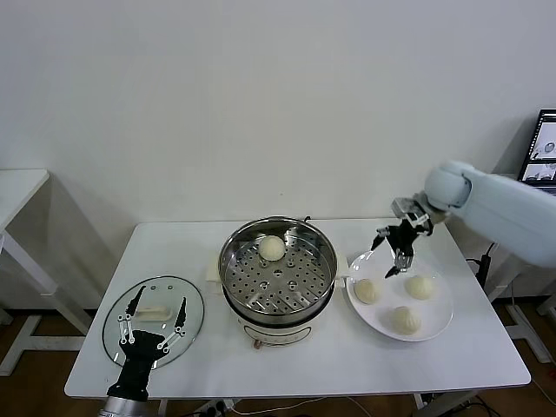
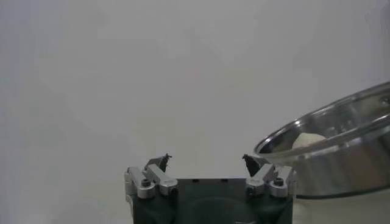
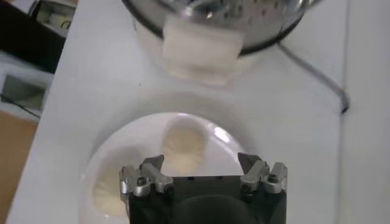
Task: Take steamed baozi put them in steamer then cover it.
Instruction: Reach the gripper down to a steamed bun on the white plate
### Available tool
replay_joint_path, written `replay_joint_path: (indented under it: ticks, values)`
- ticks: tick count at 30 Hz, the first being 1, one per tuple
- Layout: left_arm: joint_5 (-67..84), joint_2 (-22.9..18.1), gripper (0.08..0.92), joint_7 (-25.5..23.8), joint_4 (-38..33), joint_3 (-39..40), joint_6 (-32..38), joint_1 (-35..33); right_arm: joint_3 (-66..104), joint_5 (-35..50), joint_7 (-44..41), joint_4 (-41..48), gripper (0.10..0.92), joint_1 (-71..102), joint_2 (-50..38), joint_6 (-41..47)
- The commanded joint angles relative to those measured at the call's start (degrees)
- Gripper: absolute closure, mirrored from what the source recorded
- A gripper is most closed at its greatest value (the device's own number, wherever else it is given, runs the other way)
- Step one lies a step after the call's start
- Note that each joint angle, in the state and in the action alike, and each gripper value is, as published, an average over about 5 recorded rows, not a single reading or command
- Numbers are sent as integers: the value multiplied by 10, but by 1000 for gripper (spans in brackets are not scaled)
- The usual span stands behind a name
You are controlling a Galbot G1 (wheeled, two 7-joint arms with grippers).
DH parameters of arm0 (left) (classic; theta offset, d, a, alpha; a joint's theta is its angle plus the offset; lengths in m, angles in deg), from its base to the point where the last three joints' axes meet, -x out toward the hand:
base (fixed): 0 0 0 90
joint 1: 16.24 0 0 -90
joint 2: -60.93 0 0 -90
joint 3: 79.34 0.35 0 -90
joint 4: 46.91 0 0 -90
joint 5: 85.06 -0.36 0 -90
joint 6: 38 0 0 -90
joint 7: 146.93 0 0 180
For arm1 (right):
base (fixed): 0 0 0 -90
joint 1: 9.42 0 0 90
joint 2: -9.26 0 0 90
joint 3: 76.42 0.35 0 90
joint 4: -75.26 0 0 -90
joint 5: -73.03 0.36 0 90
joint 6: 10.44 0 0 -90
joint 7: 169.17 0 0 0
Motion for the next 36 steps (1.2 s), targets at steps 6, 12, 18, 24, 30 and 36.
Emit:
replay_joint_path:
  ticks: [6, 12, 18, 24, 30, 36]
  values:
    - [-1, -2, 177, 1, 2, -2, 0, 0, 26, -1, 37, 69, 203, 92, 58, 34]
    - [-1, -3, 177, 2, 4, -4, 3, -1, 36, -16, 37, 98, 203, 103, 80, 28]
    - [-1, -5, 177, 2, 5, -6, 4, -3, 47, -38, 34, 119, 203, 109, 93, 22]
    - [-1, -5, 177, 2, 5, -7, 4, -4, 51, -49, 32, 125, 216, 109, 98, 20]
    - [0, -5, 177, 2, 4, -6, 3, -3, 42, -48, 25, 104, 308, 96, 91, 21]
    - [1, -2, 177, 3, 3, -3, 2, 1, 24, -39, 10, 68, 360, 50, 74, 21]
